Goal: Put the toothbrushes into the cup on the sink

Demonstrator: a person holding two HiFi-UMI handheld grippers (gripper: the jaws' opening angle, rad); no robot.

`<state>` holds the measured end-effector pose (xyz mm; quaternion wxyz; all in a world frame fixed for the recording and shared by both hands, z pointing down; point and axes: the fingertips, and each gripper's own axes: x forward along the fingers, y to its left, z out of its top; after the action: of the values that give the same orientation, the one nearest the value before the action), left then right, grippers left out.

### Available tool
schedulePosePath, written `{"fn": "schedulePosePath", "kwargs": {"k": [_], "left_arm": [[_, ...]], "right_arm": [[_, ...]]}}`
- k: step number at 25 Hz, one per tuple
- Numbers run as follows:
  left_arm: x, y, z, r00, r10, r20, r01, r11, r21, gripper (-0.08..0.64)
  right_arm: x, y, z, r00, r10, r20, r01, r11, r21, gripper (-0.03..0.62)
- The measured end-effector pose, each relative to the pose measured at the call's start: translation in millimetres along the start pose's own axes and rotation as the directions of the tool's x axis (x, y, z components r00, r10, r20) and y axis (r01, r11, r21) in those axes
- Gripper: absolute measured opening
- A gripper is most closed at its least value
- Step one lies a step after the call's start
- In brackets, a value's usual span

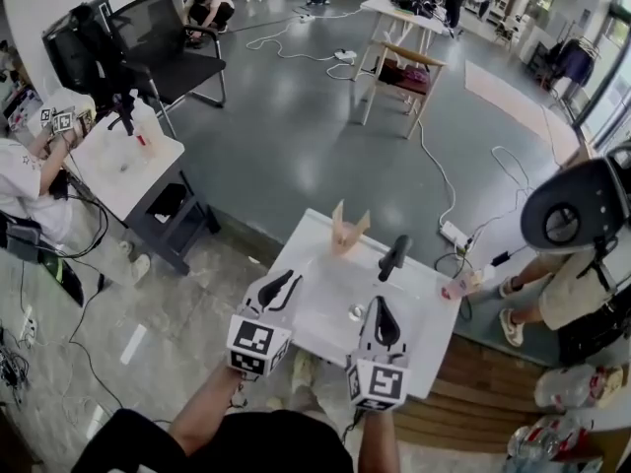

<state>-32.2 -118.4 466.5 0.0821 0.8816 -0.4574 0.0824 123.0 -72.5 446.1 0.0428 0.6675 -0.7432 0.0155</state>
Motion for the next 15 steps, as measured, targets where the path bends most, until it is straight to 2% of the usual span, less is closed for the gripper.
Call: {"fn": "schedulePosePath", "kwargs": {"k": [5, 15], "left_arm": [[-42.6, -6.2, 6.6, 0.999, 0.017, 0.038, -0.017, 1.000, 0.002, 0.040], [-103.7, -19.9, 9.2, 0.998, 0.020, 0.051, -0.020, 1.000, 0.003, 0.005]], "right_arm": [[-26.9, 15.9, 8.6, 1.000, 0.002, 0.017, -0.002, 1.000, -0.007, 0.000], [-73.4, 42.4, 12.1, 1.000, 0.005, 0.028, -0.005, 1.000, -0.010, -0.002]]}}
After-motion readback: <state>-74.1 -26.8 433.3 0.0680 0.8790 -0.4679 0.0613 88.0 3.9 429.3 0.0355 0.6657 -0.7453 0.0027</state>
